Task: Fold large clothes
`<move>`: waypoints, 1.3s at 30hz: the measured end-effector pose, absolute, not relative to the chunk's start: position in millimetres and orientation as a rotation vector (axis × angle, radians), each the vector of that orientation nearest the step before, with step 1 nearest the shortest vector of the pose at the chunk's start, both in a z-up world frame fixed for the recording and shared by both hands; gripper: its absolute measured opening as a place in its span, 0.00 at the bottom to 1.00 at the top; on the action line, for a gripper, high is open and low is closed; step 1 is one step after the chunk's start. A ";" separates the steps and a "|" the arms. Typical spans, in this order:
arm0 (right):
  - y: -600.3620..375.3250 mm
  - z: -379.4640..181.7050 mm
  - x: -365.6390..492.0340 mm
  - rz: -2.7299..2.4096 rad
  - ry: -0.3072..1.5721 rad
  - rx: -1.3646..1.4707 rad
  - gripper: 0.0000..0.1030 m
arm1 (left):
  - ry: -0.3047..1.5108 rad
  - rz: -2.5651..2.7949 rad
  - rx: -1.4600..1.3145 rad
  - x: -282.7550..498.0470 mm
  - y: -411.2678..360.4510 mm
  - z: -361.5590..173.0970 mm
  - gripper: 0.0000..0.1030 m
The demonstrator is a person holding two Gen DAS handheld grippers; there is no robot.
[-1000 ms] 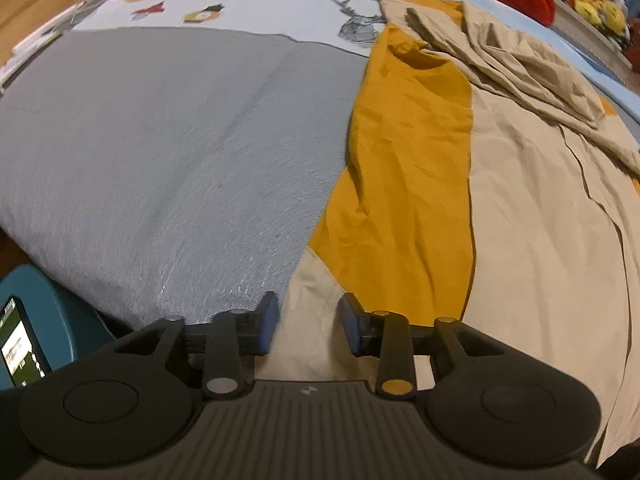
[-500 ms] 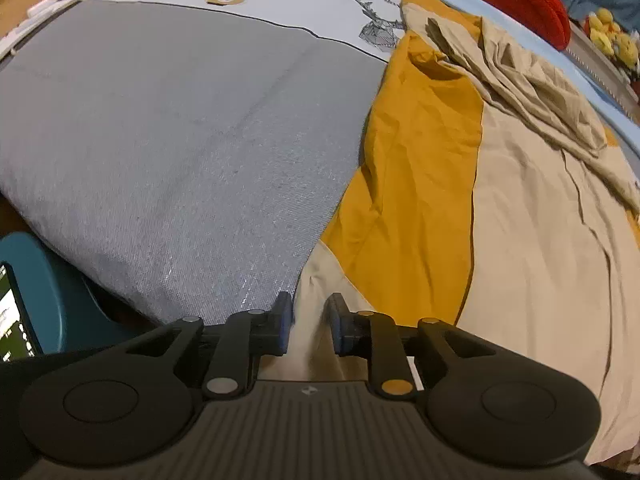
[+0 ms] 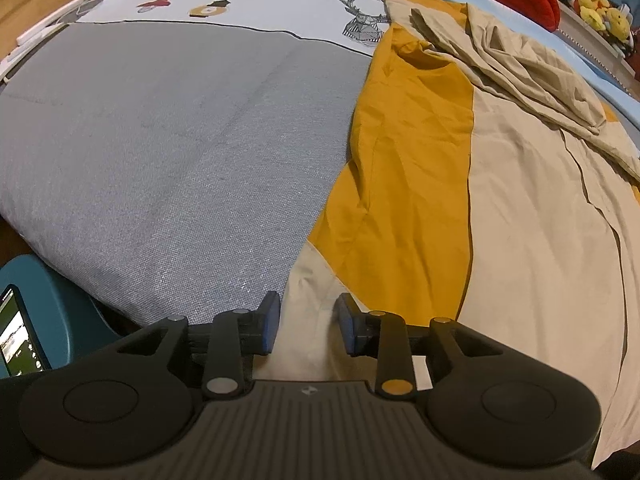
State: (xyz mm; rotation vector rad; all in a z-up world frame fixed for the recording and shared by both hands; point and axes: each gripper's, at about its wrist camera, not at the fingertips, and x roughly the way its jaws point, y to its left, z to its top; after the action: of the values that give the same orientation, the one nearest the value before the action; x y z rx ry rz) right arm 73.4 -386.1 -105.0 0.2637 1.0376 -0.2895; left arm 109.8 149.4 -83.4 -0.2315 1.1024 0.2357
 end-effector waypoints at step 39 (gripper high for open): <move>-447.0 130.2 -82.3 0.036 0.576 0.484 0.00 | 0.857 -0.316 -0.511 22.5 215.1 129.6 0.01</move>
State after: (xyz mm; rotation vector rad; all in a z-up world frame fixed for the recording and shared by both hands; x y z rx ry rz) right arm -82.3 -447.0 130.2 0.4840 0.5763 0.0361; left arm 22.5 215.1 129.6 -0.5105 0.8565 -0.3155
